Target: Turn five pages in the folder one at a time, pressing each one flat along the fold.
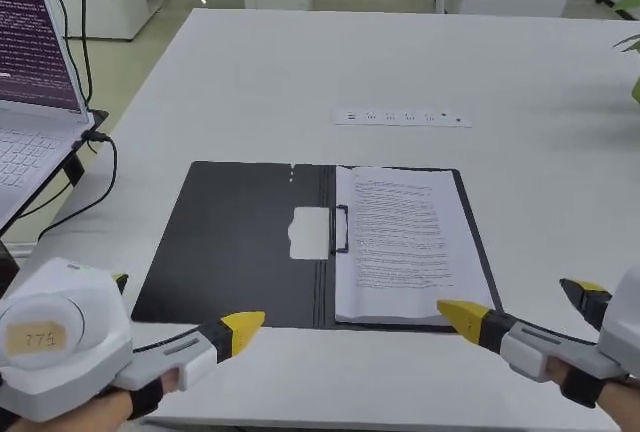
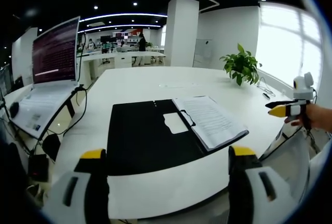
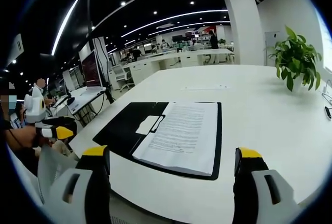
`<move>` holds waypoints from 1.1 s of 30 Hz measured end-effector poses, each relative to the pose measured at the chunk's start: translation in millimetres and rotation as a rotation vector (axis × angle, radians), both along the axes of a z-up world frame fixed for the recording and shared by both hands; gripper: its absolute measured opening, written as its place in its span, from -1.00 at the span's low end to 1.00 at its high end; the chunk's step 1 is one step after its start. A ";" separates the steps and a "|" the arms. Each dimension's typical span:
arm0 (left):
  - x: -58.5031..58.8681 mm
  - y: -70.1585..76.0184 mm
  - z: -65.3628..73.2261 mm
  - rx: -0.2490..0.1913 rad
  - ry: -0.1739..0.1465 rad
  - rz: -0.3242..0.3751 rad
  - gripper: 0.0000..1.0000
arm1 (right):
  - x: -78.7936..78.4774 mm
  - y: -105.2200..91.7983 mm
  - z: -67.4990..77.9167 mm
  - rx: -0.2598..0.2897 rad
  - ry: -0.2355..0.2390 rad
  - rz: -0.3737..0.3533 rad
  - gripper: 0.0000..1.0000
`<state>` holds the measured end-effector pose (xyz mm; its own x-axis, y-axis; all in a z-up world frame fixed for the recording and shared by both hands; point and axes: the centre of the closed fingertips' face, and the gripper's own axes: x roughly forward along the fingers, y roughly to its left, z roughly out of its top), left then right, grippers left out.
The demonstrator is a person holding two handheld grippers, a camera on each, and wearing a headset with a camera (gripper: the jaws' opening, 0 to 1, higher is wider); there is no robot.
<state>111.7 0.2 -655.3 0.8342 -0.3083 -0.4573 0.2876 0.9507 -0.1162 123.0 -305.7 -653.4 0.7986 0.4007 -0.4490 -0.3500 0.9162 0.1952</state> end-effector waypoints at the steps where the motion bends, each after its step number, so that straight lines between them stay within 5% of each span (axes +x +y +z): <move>1: -0.3 0.0 0.1 0.000 0.001 0.001 0.94 | 0.0 0.1 0.0 0.001 0.000 0.000 0.99; 33: -4.9 -3.9 4.5 0.002 -0.005 -0.004 0.93 | -7.7 0.5 -2.9 0.003 0.003 -0.010 1.00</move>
